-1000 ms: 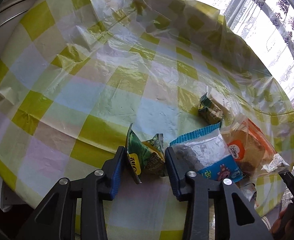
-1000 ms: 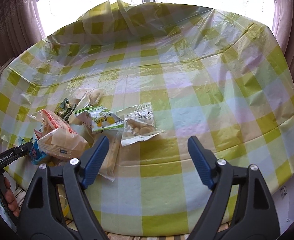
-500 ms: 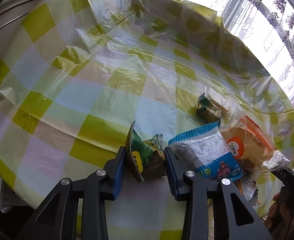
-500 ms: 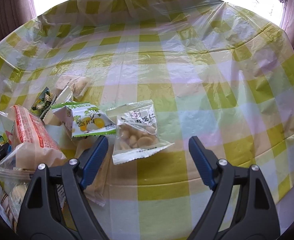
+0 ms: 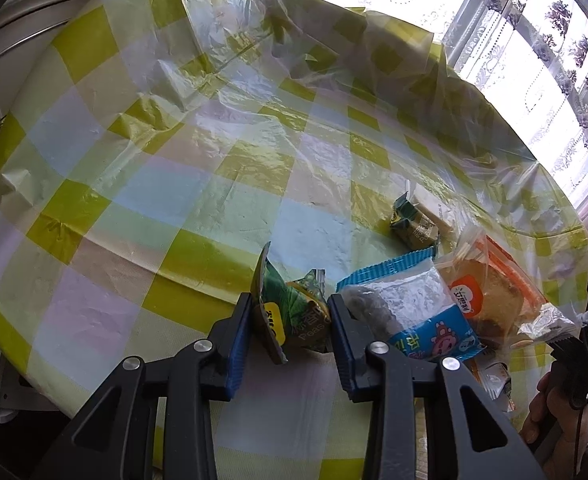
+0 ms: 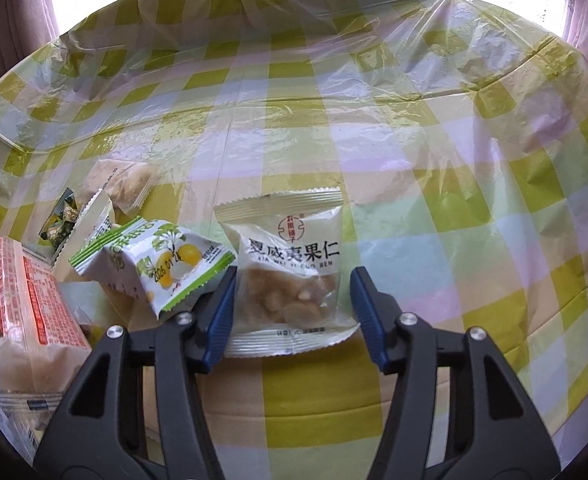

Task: Organize snacks
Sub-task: 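Grasp the white nut packet with the right gripper while the left gripper grasps the green snack bag, then carry both packets to the white box and release them inside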

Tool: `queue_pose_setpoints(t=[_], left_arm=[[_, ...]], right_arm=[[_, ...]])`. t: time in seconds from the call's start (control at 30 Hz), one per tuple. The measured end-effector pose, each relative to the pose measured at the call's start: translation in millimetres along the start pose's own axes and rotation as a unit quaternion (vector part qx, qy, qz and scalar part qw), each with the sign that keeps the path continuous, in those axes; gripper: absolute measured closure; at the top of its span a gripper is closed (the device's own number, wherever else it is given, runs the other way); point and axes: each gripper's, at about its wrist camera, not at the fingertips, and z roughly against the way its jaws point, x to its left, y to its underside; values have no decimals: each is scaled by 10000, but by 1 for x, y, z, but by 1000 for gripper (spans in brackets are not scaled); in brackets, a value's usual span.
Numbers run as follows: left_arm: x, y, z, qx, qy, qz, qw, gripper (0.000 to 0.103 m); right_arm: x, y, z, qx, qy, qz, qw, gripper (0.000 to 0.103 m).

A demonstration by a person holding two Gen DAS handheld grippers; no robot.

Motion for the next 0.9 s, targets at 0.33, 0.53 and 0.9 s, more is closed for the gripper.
queue_pose_setpoints(t=[0.33,0.53,0.9], left_arm=[[-8,2,21,-359,-54,-106,9993,65],[-18,5,41,-578,-79,-219,9981,65],[-49,22,69,-716,100,-454,9963,65]], right_arm=[[-8,9,22,-179,-36,-92,9998,57],[-12,17,44,-338,-62,-109,9994,57],[-32,39,80,-505,-195,-256,9982,57]])
